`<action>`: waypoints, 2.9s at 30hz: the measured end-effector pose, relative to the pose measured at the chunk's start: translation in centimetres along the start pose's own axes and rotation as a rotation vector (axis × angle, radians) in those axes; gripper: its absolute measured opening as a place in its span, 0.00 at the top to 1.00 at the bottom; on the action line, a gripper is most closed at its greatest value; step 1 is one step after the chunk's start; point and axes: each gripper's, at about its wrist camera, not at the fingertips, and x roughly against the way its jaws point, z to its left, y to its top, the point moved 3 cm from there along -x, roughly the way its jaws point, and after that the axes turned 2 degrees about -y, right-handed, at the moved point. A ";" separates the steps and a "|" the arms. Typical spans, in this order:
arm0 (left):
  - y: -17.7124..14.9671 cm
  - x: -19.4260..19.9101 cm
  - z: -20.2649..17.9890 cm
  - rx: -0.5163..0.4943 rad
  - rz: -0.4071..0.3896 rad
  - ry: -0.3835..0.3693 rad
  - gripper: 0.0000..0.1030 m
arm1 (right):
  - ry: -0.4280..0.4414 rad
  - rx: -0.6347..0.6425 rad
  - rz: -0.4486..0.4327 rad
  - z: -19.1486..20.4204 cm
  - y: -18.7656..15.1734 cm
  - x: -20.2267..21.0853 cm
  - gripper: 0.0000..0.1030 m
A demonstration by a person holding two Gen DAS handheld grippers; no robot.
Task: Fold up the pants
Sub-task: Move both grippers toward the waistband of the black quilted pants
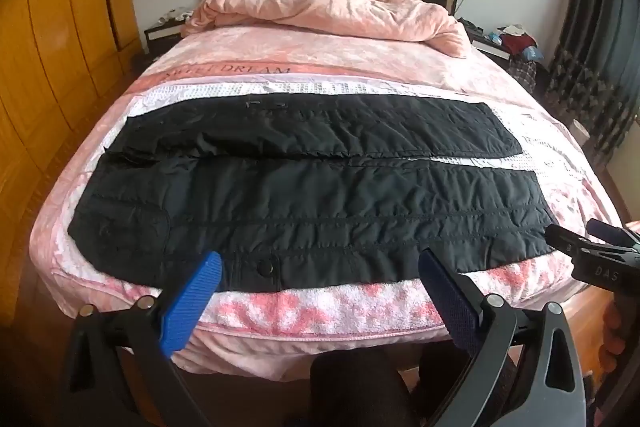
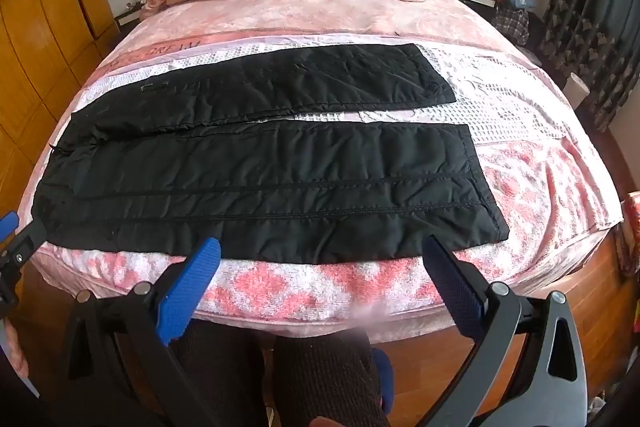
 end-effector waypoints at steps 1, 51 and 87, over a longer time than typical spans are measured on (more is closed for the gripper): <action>0.0 0.1 0.1 0.010 -0.002 0.003 0.04 | 0.000 0.000 0.001 0.0 0.0 0.0 0.02; 2.0 -0.9 0.6 -0.002 -0.018 0.088 0.04 | 0.055 -0.034 -0.058 -1.6 2.1 -0.7 0.02; 5.4 -7.9 2.3 -0.022 0.049 0.117 0.04 | 0.096 -0.049 0.013 -1.1 5.4 -8.4 0.02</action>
